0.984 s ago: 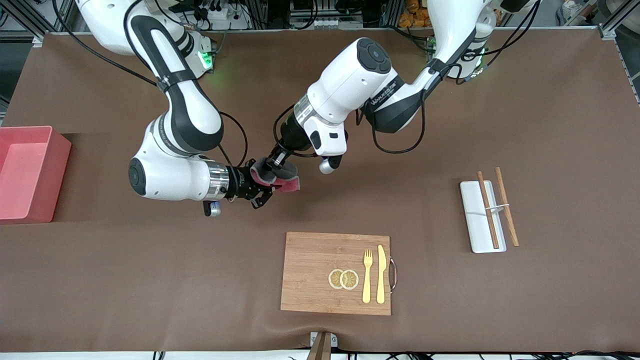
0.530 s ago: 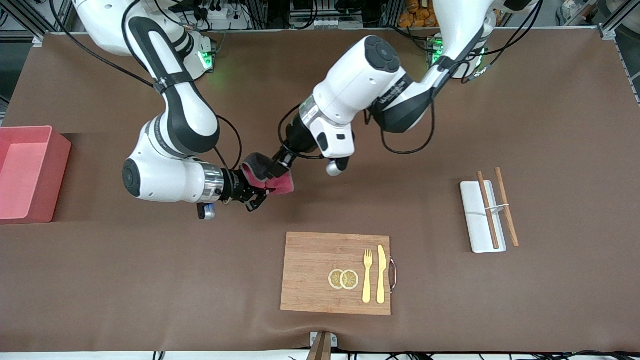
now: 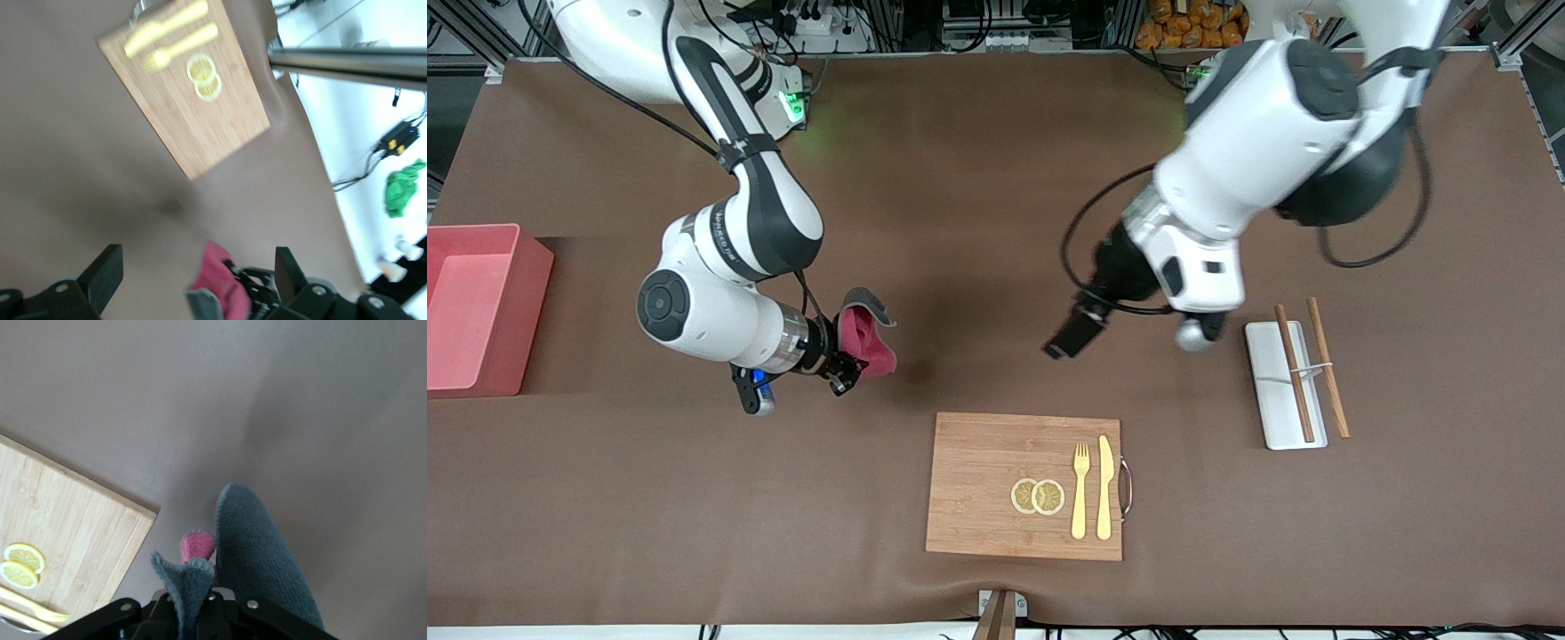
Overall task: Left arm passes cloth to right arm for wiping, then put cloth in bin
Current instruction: 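Release the cloth from the left gripper and withdraw it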
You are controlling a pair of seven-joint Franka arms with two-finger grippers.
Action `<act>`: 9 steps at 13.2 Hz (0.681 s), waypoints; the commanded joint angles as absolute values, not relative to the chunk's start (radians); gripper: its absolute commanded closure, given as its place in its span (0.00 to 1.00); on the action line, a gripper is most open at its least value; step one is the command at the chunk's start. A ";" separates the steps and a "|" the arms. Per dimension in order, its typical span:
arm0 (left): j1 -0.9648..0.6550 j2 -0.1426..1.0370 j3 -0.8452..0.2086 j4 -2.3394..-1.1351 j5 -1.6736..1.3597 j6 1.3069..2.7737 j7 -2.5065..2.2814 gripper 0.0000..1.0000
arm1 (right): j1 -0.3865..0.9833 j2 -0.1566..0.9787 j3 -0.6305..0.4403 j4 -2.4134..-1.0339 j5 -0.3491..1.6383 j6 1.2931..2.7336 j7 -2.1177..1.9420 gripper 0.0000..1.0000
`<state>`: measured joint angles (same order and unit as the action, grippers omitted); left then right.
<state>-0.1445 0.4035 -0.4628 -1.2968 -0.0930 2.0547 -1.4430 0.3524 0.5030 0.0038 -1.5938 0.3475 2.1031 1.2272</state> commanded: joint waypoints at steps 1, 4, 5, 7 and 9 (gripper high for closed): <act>-0.109 0.338 -0.465 -1.319 -0.089 1.950 -1.274 0.00 | 0.341 0.537 0.008 -1.601 0.260 2.129 1.154 1.00; -0.042 0.298 -0.471 -1.322 -0.087 1.808 -1.181 0.00 | 0.340 0.574 0.009 -1.684 0.195 2.340 1.147 1.00; -0.038 0.285 -0.462 -1.324 -0.086 1.766 -1.133 0.00 | 0.342 0.580 0.009 -1.744 0.189 2.488 1.144 1.00; 0.012 0.273 -0.466 -1.325 -0.043 1.692 -1.019 0.00 | 0.338 0.589 0.009 -1.793 0.186 2.585 1.091 1.00; 0.073 0.255 -0.465 -1.327 -0.026 1.639 -0.860 0.00 | 0.286 0.586 0.008 -1.819 0.183 2.582 0.931 1.00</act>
<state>0.0132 0.2979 -0.4589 -1.2979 -0.0472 1.6839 -0.9831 0.3410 0.6119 -0.0019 -1.7848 0.2070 2.5746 1.0461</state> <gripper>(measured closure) 0.000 0.965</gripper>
